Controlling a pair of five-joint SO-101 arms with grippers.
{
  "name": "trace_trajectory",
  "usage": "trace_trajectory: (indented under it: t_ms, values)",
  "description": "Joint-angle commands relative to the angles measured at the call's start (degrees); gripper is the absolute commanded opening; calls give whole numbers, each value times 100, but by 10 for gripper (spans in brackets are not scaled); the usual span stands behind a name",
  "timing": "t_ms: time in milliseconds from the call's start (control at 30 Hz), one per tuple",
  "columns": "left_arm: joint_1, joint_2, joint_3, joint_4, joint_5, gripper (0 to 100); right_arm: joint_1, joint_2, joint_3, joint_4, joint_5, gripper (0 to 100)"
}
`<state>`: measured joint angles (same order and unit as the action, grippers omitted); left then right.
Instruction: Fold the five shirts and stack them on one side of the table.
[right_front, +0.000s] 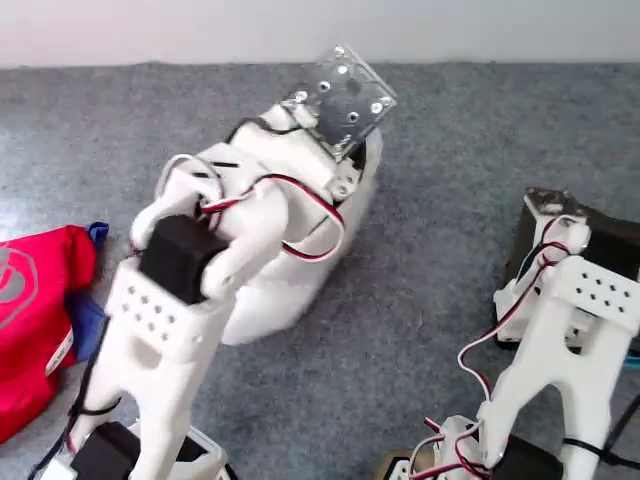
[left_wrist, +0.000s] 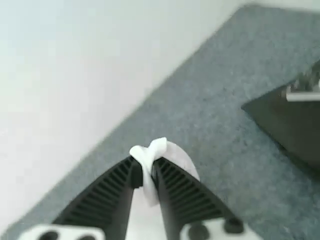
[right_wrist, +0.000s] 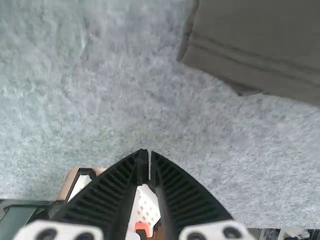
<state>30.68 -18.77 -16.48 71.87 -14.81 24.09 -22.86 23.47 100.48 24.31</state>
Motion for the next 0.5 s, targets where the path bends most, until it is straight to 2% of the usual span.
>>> trace_trajectory:
  t_ms: [0, 200, 333, 467]
  values:
    - [-202, -246, -409, 18, -97, 13, -66, -189, 9, 233, -53, 9]
    - [-967, -211, -374, 1618, -132, 13, -523, -171, 9, 224, -44, 9]
    - [-1292, -193, -338, 2884, -765, 13, -1200, -136, 9, 57, -79, 9]
    - [-1969, -404, 505, 2857, -985, 13, -1815, -136, 9, -585, -79, 9]
